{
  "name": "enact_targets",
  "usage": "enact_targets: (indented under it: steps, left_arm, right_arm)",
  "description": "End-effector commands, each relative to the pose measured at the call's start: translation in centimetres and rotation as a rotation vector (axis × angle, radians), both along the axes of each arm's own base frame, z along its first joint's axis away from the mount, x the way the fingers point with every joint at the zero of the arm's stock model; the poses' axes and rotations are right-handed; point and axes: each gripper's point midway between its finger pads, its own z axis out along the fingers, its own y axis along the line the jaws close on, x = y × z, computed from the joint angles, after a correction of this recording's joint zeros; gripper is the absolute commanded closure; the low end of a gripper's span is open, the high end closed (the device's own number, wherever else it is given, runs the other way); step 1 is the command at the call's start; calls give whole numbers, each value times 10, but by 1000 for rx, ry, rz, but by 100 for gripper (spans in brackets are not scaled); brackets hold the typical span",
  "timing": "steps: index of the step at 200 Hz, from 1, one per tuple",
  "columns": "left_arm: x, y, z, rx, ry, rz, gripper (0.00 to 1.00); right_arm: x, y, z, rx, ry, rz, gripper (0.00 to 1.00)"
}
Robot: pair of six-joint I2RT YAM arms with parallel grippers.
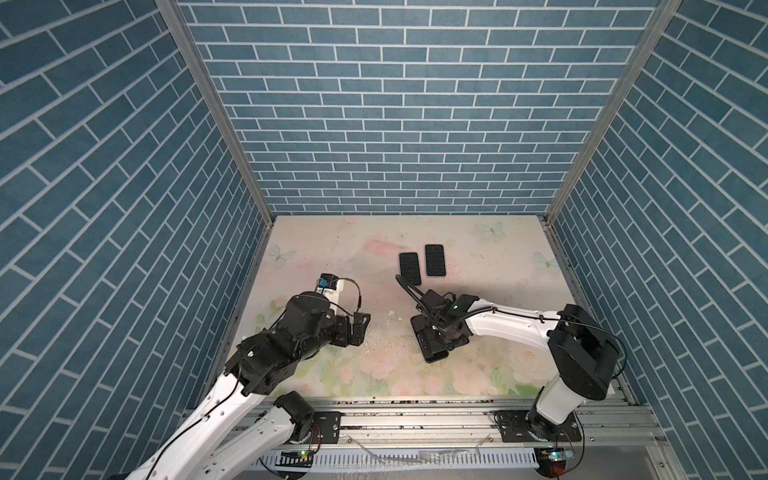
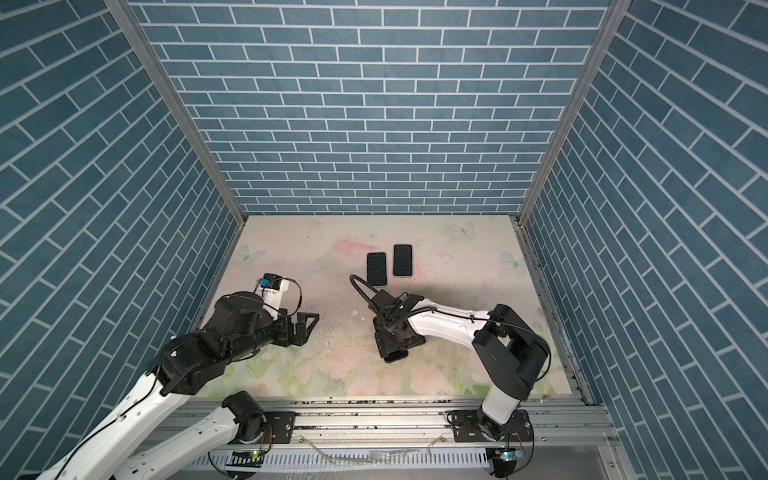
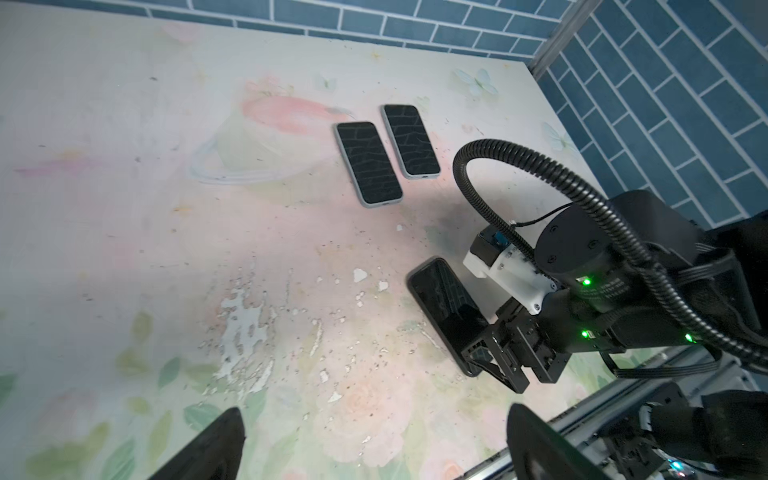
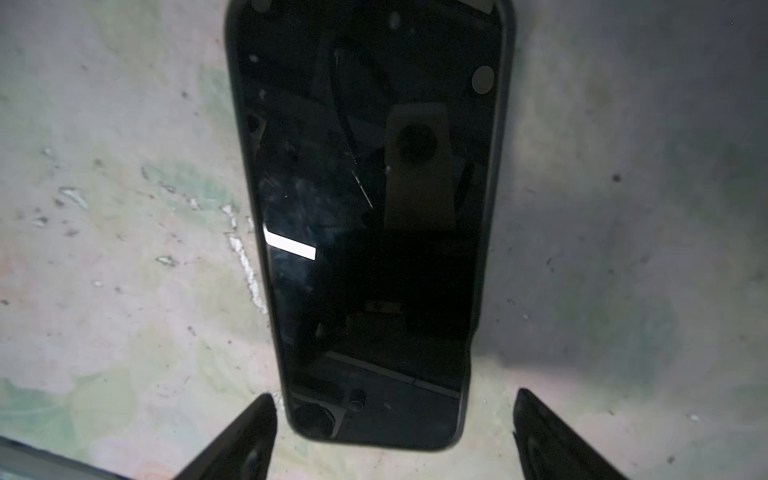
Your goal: Put the phone into the phone case
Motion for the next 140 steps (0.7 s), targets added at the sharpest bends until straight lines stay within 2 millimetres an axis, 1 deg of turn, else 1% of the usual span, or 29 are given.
enact_targets:
  steps: [1,12,31,44,67,91,101,114,140]
  left_arm:
    - [-15,48,-13,154,-9,117,0]
    - [-18,57,-12,135,-32,155,1]
    - [-23,61,-12,95,-86,158,0]
    - [-24,60,-12,60,-118,152,0]
    - [-25,59,-5,16,-160,144,0]
    - [-25,61,-8,21,-148,159,0]
    - [-25,60,-10,22,-138,154,0]
    - [-24,60,-12,26,-126,160,1]
    - [-21,66,-14,22,-110,203,0]
  right_arm:
    - [0,8,-5,9,24,-13,9]
    - [-2,9,-10,6,39,-16,9]
    - [-5,11,-15,2,52,-21,9]
    - [-5,11,-17,-11,52,-24,9]
    - [-3,13,-18,-29,37,-27,10]
    - [-1,17,-19,-40,30,-20,10]
    - [-2,21,-21,-44,33,-10,12]
    - [-2,21,-27,-62,42,-12,15]
    - [-1,14,-32,-97,33,-28,28]
